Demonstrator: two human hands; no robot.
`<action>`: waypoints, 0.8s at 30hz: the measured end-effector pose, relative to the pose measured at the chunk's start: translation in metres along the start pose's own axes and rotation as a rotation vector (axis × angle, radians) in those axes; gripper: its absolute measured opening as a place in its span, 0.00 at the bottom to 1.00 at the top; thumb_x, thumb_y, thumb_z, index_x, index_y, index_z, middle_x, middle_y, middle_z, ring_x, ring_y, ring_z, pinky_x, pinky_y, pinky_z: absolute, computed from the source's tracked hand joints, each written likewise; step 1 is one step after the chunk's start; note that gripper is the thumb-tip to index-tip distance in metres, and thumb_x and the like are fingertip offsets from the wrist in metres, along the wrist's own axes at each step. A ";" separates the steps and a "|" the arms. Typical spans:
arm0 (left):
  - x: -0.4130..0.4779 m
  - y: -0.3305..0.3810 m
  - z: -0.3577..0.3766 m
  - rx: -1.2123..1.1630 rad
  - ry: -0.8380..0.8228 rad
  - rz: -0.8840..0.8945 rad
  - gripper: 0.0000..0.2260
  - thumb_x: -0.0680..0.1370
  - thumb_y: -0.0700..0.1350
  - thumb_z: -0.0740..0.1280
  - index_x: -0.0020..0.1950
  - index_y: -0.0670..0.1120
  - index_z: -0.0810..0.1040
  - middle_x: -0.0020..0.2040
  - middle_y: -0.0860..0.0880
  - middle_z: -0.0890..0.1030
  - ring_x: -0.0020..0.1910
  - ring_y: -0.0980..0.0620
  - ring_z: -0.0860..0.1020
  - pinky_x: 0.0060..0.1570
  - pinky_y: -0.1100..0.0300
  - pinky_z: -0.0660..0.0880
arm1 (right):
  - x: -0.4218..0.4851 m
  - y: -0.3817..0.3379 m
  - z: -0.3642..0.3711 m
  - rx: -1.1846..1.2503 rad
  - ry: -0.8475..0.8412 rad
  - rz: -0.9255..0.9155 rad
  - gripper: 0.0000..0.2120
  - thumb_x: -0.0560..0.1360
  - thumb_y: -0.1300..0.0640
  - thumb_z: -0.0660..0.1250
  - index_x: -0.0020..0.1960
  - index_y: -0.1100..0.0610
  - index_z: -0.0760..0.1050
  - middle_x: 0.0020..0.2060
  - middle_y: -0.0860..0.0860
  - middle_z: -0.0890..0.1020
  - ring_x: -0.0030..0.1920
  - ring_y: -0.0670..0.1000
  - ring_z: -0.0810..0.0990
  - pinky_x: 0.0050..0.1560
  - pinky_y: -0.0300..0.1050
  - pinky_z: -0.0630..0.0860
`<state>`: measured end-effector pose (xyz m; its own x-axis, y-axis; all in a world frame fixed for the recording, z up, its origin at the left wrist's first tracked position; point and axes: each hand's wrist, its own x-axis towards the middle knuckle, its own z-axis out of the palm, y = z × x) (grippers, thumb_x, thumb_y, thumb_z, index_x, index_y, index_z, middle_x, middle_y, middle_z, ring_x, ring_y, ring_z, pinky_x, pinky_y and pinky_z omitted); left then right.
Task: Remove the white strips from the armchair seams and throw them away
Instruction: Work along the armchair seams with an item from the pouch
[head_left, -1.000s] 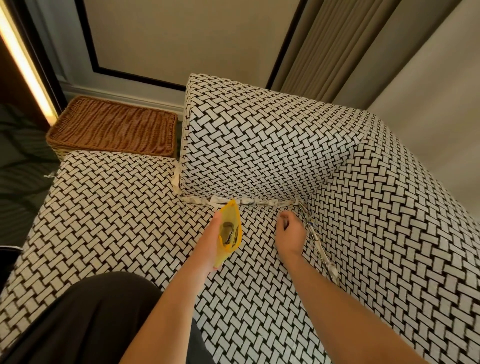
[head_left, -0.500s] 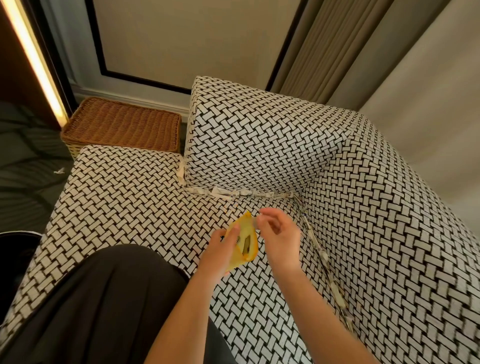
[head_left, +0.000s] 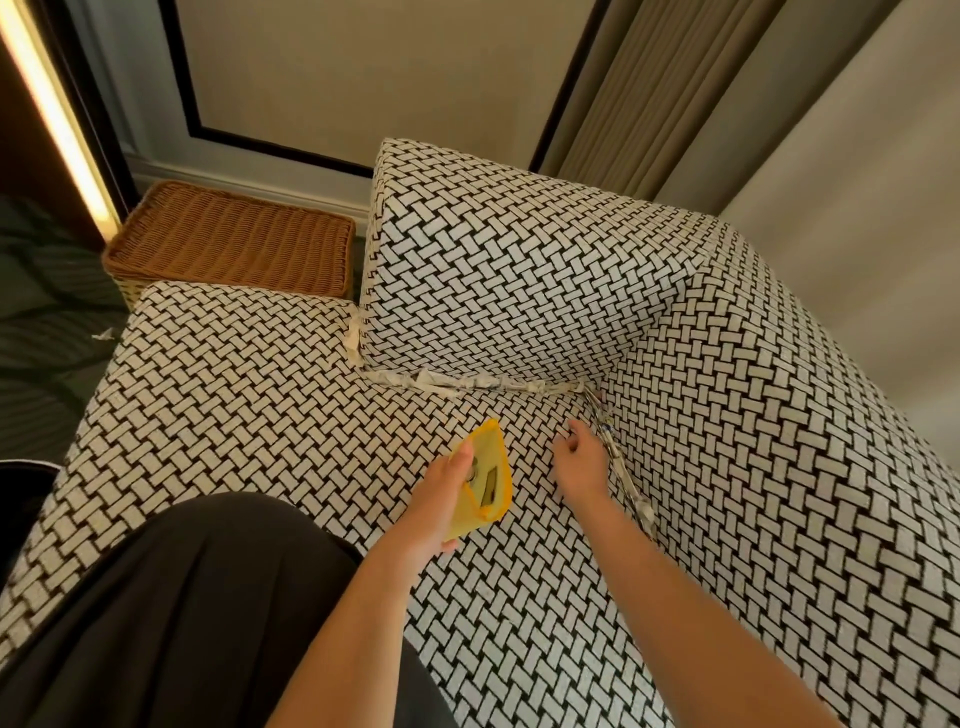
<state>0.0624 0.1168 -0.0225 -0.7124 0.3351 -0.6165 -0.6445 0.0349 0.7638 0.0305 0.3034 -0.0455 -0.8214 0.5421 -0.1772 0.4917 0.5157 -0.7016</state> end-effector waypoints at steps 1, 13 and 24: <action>0.001 0.000 0.000 -0.007 -0.009 -0.004 0.19 0.77 0.65 0.49 0.61 0.55 0.61 0.61 0.45 0.68 0.59 0.45 0.69 0.58 0.49 0.70 | 0.009 -0.001 -0.002 -0.056 -0.010 -0.021 0.21 0.79 0.59 0.58 0.71 0.58 0.63 0.35 0.49 0.71 0.29 0.45 0.68 0.33 0.39 0.69; 0.020 -0.002 -0.007 -0.101 -0.088 -0.108 0.31 0.74 0.67 0.48 0.70 0.49 0.62 0.64 0.42 0.70 0.60 0.45 0.70 0.53 0.52 0.69 | 0.085 -0.008 -0.013 -0.248 0.055 0.156 0.14 0.78 0.56 0.58 0.63 0.56 0.71 0.38 0.52 0.76 0.30 0.48 0.71 0.26 0.37 0.63; 0.019 0.002 -0.009 -0.039 -0.113 -0.116 0.39 0.66 0.72 0.49 0.72 0.52 0.62 0.67 0.43 0.69 0.64 0.44 0.69 0.47 0.54 0.72 | 0.091 -0.003 -0.008 -0.355 0.151 0.094 0.12 0.78 0.56 0.59 0.60 0.58 0.72 0.43 0.54 0.77 0.38 0.53 0.74 0.38 0.42 0.71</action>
<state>0.0454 0.1148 -0.0341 -0.5984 0.4346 -0.6731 -0.7324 0.0439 0.6795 -0.0434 0.3563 -0.0542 -0.7295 0.6756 -0.1068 0.6534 0.6422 -0.4007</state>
